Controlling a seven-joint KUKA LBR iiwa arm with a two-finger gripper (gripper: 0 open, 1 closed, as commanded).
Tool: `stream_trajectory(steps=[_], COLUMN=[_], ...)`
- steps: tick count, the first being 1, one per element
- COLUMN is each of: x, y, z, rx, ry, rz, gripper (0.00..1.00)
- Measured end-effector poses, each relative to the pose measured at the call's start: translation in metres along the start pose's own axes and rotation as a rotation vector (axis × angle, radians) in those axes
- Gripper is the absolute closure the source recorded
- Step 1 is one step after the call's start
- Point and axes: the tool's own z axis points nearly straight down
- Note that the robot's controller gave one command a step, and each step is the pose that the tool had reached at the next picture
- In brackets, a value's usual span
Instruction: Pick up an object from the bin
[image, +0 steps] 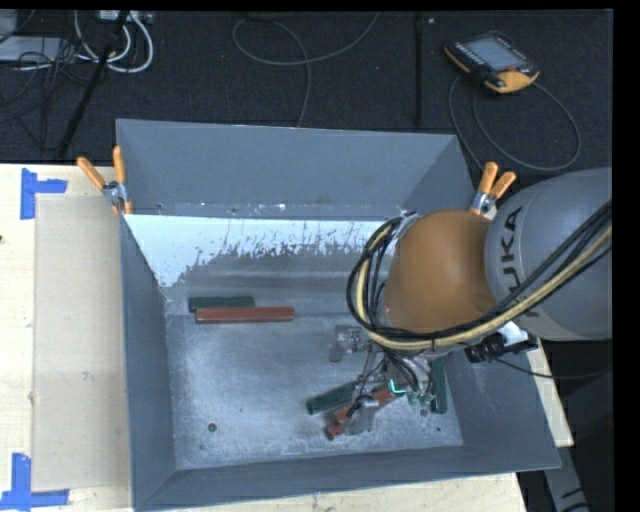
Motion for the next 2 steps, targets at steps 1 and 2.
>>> stream_trajectory(steps=[1, 2], x=[-0.002, -0.015], y=[0.000, -0.020], z=[-0.004, 0.043], rx=[0.000, 0.000], ry=[-0.007, -0.016], rz=[0.002, -0.134], gripper=[0.00, 0.00])
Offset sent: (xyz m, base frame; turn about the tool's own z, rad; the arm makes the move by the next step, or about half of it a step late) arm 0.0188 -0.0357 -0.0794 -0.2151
